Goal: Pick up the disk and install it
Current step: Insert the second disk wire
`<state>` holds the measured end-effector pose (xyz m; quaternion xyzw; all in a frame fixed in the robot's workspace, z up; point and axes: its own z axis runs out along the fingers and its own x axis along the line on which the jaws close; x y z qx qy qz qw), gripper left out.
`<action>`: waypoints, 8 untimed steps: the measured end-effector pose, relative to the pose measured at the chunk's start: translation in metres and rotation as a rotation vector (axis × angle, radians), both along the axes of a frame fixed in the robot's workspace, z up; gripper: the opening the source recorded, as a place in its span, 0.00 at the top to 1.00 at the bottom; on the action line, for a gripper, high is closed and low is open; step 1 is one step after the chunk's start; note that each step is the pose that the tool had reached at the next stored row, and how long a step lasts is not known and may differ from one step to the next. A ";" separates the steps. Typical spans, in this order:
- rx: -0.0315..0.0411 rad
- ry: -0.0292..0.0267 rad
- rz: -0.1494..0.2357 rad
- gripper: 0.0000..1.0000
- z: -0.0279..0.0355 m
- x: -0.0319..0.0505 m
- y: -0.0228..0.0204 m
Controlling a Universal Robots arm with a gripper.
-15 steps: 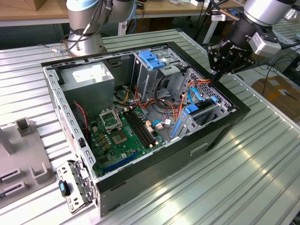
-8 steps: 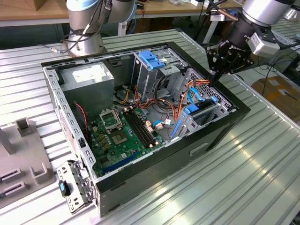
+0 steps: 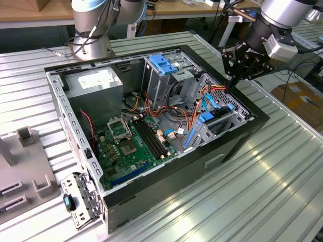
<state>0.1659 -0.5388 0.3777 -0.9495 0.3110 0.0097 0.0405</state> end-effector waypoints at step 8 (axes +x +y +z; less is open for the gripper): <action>0.0000 0.0000 -0.130 0.84 -0.0004 -0.0002 0.0000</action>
